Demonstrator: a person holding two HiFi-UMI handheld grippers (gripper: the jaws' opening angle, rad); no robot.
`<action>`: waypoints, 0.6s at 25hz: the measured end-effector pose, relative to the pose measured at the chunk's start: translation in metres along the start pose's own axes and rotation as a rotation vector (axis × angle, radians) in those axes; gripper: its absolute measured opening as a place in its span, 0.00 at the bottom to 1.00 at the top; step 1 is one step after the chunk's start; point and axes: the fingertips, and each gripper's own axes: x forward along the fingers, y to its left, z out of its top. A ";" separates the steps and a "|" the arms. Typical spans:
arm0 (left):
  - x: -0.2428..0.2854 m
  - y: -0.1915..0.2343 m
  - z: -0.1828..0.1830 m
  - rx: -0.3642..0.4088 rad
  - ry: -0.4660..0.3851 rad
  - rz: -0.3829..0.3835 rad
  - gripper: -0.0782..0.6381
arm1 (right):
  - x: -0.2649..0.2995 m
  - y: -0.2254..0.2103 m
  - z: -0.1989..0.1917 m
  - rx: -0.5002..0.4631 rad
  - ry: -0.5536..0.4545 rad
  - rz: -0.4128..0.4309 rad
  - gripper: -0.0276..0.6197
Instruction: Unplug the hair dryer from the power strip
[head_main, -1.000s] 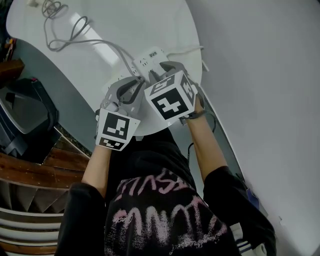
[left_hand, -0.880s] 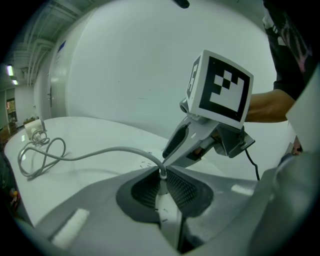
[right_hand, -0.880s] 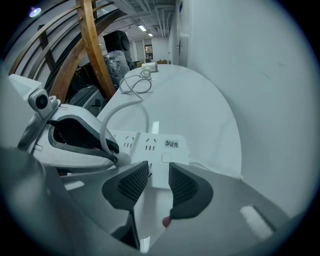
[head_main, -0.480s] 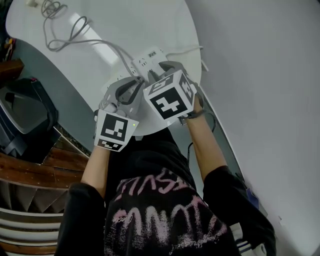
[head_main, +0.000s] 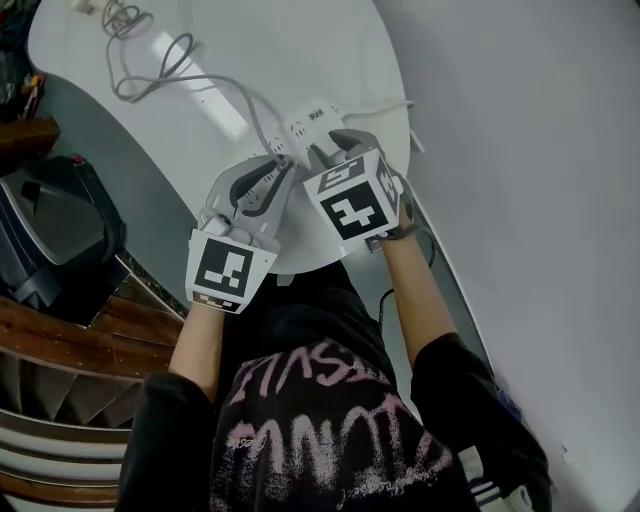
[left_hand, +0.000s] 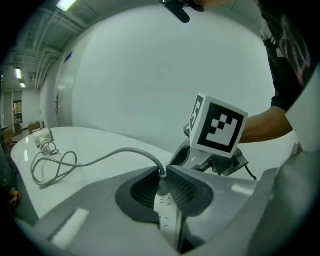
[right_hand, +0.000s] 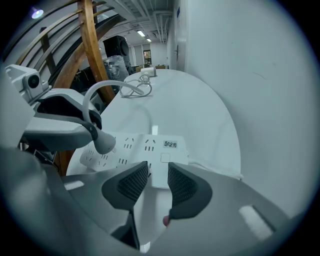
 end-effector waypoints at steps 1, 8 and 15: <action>-0.002 0.000 0.002 -0.003 -0.006 0.003 0.17 | 0.000 0.000 0.000 0.001 -0.005 -0.001 0.28; -0.012 0.002 0.019 -0.022 -0.049 0.032 0.18 | -0.001 -0.001 0.000 0.029 -0.063 -0.005 0.27; -0.028 0.006 0.034 -0.013 -0.082 0.086 0.18 | -0.008 -0.011 -0.001 0.084 -0.102 -0.031 0.14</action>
